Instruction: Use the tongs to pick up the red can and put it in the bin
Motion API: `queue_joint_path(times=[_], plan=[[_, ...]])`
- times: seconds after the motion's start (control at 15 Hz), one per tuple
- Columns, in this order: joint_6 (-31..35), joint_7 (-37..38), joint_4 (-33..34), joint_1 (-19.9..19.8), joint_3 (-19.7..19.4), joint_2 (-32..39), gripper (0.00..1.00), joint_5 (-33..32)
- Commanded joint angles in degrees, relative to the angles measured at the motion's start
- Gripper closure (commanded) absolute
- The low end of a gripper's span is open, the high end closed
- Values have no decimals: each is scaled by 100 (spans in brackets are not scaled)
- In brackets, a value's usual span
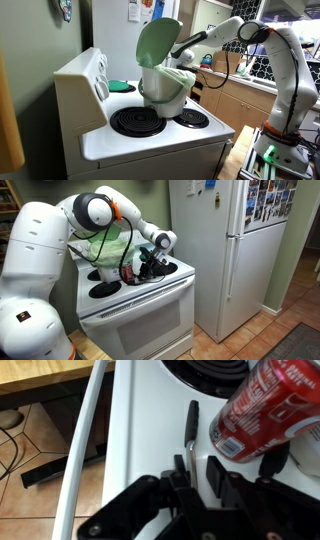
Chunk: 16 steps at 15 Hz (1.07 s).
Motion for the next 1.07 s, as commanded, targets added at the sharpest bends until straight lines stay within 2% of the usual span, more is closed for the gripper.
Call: queue_joint_path(times=[0.0, 0.33, 0.6, 1.0], plan=[[123, 28, -259, -19, -21, -304, 38, 42], [540, 253, -363, -40, -59, -394, 2, 296], [916, 558, -359, -16, -34, -236, 0, 485], [1099, 983, -299, 10, -15, -26, 0, 630]])
